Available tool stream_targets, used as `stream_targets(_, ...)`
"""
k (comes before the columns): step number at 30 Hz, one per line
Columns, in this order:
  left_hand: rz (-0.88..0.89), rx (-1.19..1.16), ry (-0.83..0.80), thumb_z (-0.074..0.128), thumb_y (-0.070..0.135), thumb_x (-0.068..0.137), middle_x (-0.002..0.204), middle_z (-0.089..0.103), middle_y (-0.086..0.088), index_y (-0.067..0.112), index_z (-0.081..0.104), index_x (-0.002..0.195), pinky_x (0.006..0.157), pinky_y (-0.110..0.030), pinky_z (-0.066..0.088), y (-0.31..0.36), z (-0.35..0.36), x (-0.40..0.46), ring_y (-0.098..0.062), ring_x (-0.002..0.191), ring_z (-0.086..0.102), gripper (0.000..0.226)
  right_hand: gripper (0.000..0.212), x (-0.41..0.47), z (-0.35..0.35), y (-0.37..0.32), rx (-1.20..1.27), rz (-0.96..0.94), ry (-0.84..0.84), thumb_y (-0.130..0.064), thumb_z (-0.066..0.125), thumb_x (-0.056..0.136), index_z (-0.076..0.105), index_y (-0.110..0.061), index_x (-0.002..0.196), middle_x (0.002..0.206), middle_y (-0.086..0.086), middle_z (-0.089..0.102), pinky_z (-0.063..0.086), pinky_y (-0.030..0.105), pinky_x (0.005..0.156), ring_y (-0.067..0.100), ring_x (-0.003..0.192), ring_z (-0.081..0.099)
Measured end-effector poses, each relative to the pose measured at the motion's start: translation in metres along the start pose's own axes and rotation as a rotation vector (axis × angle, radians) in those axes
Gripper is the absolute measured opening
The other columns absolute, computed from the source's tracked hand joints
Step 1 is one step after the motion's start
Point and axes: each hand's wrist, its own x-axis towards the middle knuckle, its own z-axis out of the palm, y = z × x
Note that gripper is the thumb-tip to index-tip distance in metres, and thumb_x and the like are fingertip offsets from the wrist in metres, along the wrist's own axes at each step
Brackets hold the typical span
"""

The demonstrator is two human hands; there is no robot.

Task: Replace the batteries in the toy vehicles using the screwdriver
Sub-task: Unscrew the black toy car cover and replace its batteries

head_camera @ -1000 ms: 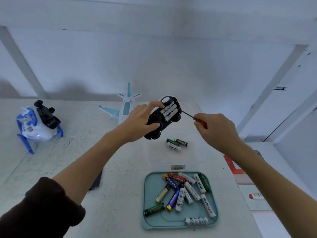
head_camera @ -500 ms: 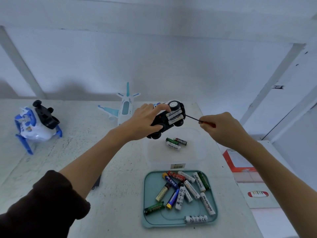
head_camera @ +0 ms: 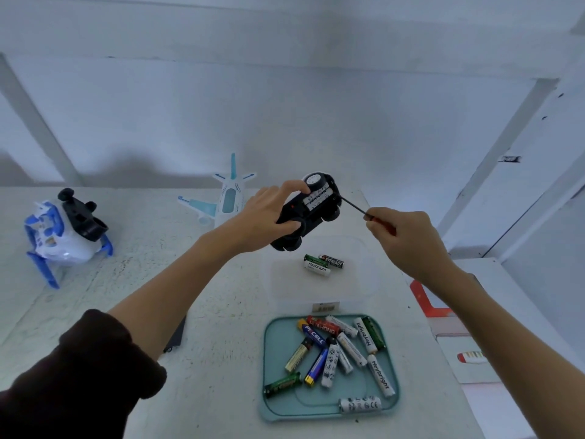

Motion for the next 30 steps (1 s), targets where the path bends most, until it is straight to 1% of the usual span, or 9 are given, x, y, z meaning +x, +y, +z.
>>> stream_targets(4, -0.011, -0.139, -0.024, 0.051, 0.028, 0.078, 0.118, 0.049, -0.01, 0.047, 0.031, 0.114, 0.085, -0.054, 0.049, -0.001, 0.002, -0.004, -0.034, 0.102, 0.05, 0.045, 0.014, 0.001, 0.004, -0.003, 0.055, -0.002, 0.032, -0.012, 0.055, 0.09, 0.068, -0.007, 0.094, 0.057, 0.01, 0.06, 0.043, 0.033, 0.053, 0.023, 0.047, 0.046)
stream_targets(8, -0.017, -0.235, -0.014, 0.052, 0.025, 0.079, 0.119, 0.049, -0.012, 0.049, 0.032, 0.113, 0.084, -0.053, 0.052, 0.0, 0.001, -0.009, -0.033, 0.103, 0.052, 0.046, 0.014, 0.003, 0.006, -0.006, 0.113, 0.017, 0.005, -0.012, 0.054, 0.09, 0.068, -0.007, 0.093, 0.056, 0.007, 0.057, 0.035, 0.025, 0.052, 0.014, 0.043, 0.038)
stream_targets(12, -0.005, -0.104, 0.016, 0.048, 0.029, 0.078, 0.118, 0.047, -0.01, 0.047, 0.03, 0.117, 0.094, -0.049, 0.042, 0.0, 0.0, -0.01, -0.028, 0.107, 0.04, 0.046, 0.016, 0.007, 0.002, -0.006, 0.206, 0.051, -0.067, -0.011, 0.053, 0.091, 0.068, -0.005, 0.092, 0.068, 0.016, 0.064, 0.034, 0.026, 0.054, 0.014, 0.046, 0.036)
stream_targets(15, -0.008, -0.038, 0.003, 0.044, 0.041, 0.075, 0.119, 0.047, -0.015, 0.047, 0.029, 0.117, 0.097, -0.044, 0.037, -0.002, -0.002, -0.009, -0.026, 0.11, 0.037, 0.045, 0.016, 0.008, -0.001, -0.001, 0.23, 0.05, -0.098, -0.01, 0.054, 0.09, 0.069, -0.004, 0.092, 0.075, 0.025, 0.065, 0.036, 0.028, 0.055, 0.018, 0.051, 0.04)
stream_targets(18, -0.005, 0.031, 0.008, 0.035, 0.052, 0.067, 0.118, 0.048, -0.015, 0.046, 0.028, 0.116, 0.093, -0.039, 0.034, -0.007, -0.006, -0.007, -0.026, 0.108, 0.038, 0.051, 0.016, 0.004, -0.004, 0.004, 0.234, 0.055, -0.123, -0.01, 0.055, 0.09, 0.069, -0.004, 0.093, 0.074, 0.025, 0.065, 0.037, 0.029, 0.055, 0.02, 0.051, 0.041)
stream_targets(22, -0.017, 0.028, 0.022, 0.042, 0.043, 0.072, 0.116, 0.049, -0.014, 0.045, 0.028, 0.115, 0.082, -0.031, 0.027, -0.01, -0.014, -0.007, -0.021, 0.101, 0.037, 0.045, 0.017, -0.003, -0.004, 0.012, 0.152, 0.077, -0.195, -0.014, 0.056, 0.089, 0.071, -0.009, 0.096, 0.068, 0.015, 0.066, 0.034, 0.024, 0.05, 0.01, 0.044, 0.036)
stream_targets(24, -0.021, 0.013, 0.021, 0.046, 0.034, 0.075, 0.116, 0.049, -0.013, 0.045, 0.029, 0.115, 0.084, -0.033, 0.03, -0.01, -0.015, -0.007, -0.022, 0.102, 0.038, 0.045, 0.017, -0.004, -0.005, 0.016, 0.129, 0.085, -0.185, -0.014, 0.056, 0.089, 0.071, -0.01, 0.096, 0.068, 0.014, 0.066, 0.037, 0.025, 0.052, 0.011, 0.045, 0.038)
stream_targets(27, -0.021, -0.047, 0.019, 0.049, 0.029, 0.077, 0.116, 0.048, -0.009, 0.044, 0.03, 0.115, 0.092, -0.045, 0.041, -0.009, -0.013, -0.007, -0.026, 0.102, 0.042, 0.046, 0.017, -0.001, -0.006, 0.011, 0.149, 0.065, -0.142, -0.014, 0.056, 0.09, 0.07, -0.009, 0.096, 0.07, 0.013, 0.067, 0.041, 0.03, 0.055, 0.013, 0.047, 0.041)
stream_targets(30, -0.01, -0.135, 0.024, 0.052, 0.026, 0.079, 0.116, 0.048, -0.005, 0.049, 0.031, 0.114, 0.092, -0.053, 0.045, -0.008, -0.009, -0.008, -0.03, 0.103, 0.048, 0.047, 0.015, -0.001, 0.001, -0.007, 0.195, -0.019, -0.133, -0.012, 0.055, 0.09, 0.07, -0.008, 0.093, 0.066, 0.013, 0.066, 0.038, 0.029, 0.052, 0.011, 0.044, 0.039)
